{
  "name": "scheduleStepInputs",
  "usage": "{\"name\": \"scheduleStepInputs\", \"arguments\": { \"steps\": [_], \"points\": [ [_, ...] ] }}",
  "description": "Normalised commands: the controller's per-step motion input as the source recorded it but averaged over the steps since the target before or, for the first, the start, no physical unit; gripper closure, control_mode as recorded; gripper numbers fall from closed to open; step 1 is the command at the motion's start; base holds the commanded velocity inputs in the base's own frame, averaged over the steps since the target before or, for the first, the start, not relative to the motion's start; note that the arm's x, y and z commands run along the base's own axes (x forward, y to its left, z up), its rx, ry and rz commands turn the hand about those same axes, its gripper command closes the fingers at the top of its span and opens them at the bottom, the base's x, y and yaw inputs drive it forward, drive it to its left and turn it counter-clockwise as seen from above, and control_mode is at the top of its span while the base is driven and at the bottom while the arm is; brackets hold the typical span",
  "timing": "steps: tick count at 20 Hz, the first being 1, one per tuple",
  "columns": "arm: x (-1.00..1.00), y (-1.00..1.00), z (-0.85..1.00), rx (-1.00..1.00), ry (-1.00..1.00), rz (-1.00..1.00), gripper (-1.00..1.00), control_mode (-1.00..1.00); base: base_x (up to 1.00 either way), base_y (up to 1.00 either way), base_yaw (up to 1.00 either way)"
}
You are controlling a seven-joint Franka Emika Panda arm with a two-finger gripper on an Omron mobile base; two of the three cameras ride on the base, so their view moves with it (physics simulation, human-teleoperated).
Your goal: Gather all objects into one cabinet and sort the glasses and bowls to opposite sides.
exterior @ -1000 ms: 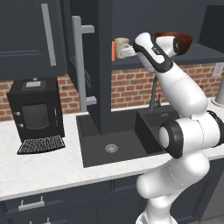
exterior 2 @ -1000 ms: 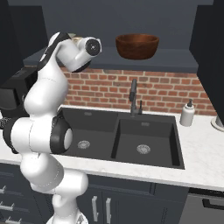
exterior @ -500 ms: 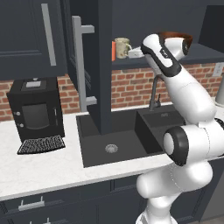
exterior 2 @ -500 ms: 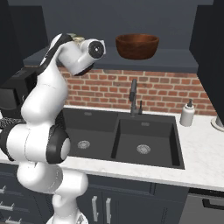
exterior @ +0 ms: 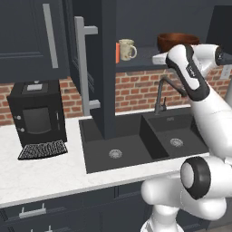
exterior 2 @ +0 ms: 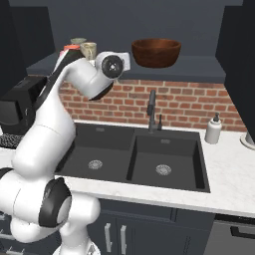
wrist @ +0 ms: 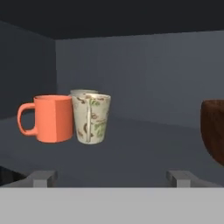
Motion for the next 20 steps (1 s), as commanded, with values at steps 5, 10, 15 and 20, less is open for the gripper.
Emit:
{"name": "scheduleStepInputs", "arguments": {
  "steps": [5,10,15,20],
  "points": [
    [-1.00,-0.17,0.29,0.00,0.02,-0.27,-1.00,-1.00,0.00,0.00,0.00],
    [-1.00,-0.02,0.38,0.00,0.05,-0.27,-1.00,-1.00,0.00,0.00,0.00],
    [-1.00,0.00,0.53,0.00,0.04,-0.18,-1.00,-1.00,0.00,0.00,0.00],
    [-1.00,0.00,0.34,0.00,0.01,-0.10,-1.00,-1.00,0.00,0.00,0.00]
  ]
}}
